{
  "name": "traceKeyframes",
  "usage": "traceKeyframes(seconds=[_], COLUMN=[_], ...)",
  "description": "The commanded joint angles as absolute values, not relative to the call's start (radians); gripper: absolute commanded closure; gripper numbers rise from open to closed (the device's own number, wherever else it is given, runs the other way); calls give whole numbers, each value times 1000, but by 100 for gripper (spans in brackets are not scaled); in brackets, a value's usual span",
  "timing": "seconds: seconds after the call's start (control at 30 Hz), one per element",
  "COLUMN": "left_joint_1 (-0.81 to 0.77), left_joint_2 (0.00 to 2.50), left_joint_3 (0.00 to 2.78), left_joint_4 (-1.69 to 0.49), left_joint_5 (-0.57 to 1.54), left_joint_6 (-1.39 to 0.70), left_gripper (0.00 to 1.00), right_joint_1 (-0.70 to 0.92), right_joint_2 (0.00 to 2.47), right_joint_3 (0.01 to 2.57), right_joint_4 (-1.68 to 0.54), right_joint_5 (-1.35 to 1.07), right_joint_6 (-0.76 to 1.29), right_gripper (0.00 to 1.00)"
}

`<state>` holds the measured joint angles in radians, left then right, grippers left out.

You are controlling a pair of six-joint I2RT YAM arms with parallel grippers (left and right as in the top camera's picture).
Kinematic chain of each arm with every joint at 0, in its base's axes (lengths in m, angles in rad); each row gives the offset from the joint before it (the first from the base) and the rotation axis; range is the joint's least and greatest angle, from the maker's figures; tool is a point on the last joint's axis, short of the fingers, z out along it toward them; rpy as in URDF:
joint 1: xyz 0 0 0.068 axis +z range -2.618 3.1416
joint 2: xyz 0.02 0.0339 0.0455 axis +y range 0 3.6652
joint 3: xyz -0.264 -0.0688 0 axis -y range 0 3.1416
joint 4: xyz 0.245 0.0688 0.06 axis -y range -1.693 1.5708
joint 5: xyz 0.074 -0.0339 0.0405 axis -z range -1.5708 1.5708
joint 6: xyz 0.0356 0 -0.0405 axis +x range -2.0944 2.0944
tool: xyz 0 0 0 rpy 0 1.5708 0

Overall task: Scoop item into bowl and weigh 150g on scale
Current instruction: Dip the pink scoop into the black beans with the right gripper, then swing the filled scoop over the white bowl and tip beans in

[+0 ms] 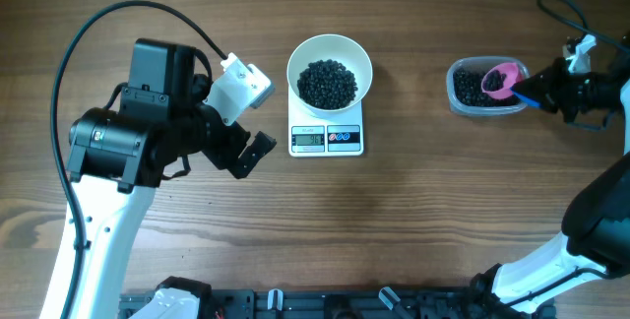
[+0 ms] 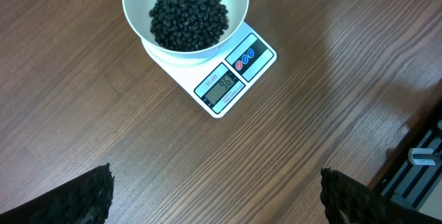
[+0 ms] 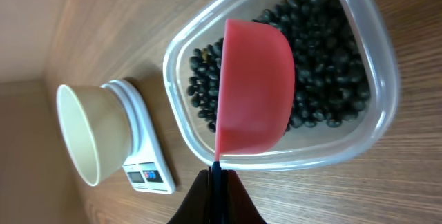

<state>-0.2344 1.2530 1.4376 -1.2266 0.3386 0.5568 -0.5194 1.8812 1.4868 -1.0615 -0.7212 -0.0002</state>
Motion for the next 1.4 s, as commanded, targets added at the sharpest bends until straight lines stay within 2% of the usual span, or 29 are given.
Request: traceKeyframes(seconds=[0.0,0.17,0.33,0.47,0.53,0.63,0.7,0.87,1.03,1.2,1.37], left_joint_1=[-229,-229,-229,-229,-229,-229,-229,-229,-229,-229,-229], left_joint_2=[1256,1256,1256,1256,1256,1256,1256,1256,1256,1256,1256], left_joint_3=[1453,1453,1453,1453,1453,1453,1453,1453,1453,1453,1453], left_joint_4=[-1226,-1226,-1226,-1226,-1226,-1226,-1226,-1226,-1226,-1226,-1226], left_joint_5=[340,340,340,340,340,340,340,340,340,340,340], left_joint_6=[572,572,572,572,572,572,572,572,572,572,572], left_gripper=[0,0,0,0,0,0,0,0,0,0,0], right_joint_1=[-525,-500,-332,-144,-34,75,122,245,366,479,504], right_joint_2=[1894,1892,1844,1764,1729,1724,1724,1724,1720,1715,1668], right_joint_3=[1480,1481,1481,1482,1482,1481,1481,1481,1483,1487,1494], right_joint_4=[-1063,-1062,-1015,-784,-620,-570,-570,-589,-620,-651,-647], right_joint_5=[-860,-1057,-1102,-1101,-1084,-916,-901,-545,-302,-2,50], right_joint_6=[4,39,131,320,350,328,236,128,68,-83,-154], right_gripper=[96,96,96,96,96,96,96,96,96,96,96])
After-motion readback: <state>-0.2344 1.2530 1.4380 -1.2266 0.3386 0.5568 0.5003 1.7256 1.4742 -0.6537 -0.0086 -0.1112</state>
